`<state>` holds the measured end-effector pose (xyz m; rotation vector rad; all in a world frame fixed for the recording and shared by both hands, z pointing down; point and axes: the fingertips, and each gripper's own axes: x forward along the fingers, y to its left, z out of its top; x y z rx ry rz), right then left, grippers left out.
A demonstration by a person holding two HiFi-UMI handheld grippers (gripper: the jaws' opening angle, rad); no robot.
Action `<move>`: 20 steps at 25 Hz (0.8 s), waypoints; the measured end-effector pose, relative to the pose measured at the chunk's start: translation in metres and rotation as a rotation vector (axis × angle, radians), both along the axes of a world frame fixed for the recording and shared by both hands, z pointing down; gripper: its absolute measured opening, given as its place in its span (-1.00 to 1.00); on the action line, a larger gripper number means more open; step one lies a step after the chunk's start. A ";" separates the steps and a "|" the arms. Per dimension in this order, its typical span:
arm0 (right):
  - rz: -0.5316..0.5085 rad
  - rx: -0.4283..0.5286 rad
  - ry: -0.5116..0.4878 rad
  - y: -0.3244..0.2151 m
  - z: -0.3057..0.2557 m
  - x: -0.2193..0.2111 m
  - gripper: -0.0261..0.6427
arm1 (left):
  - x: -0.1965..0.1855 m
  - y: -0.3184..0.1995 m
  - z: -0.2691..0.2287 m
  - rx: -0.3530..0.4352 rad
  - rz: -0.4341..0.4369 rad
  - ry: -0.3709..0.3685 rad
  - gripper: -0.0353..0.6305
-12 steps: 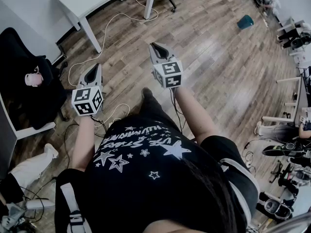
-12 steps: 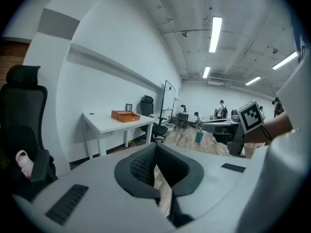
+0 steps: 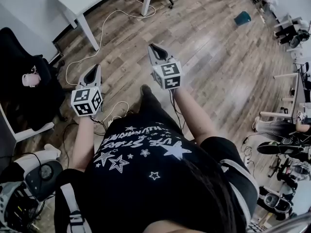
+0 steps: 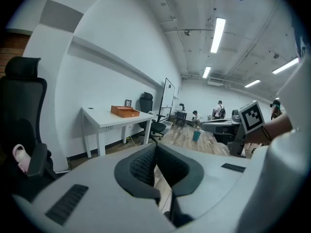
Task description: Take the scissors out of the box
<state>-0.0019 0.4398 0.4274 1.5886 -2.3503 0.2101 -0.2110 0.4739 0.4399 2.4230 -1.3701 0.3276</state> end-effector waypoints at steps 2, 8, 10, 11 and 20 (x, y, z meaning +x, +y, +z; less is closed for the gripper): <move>0.009 0.008 -0.004 -0.002 -0.001 0.002 -0.76 | 0.001 -0.004 0.002 -0.002 0.010 -0.003 -0.84; 0.030 -0.008 -0.043 -0.026 0.011 0.018 -0.76 | 0.011 -0.033 0.007 -0.005 0.021 0.009 -0.84; 0.038 -0.020 -0.058 -0.041 0.018 0.025 -0.76 | 0.015 -0.047 0.011 -0.011 0.020 0.005 -0.84; 0.038 -0.028 -0.064 -0.049 0.022 0.028 -0.76 | 0.018 -0.054 0.012 -0.015 0.019 0.003 -0.84; 0.004 -0.044 -0.085 -0.195 0.051 0.059 -0.76 | 0.040 -0.178 0.039 -0.044 -0.031 -0.026 -0.84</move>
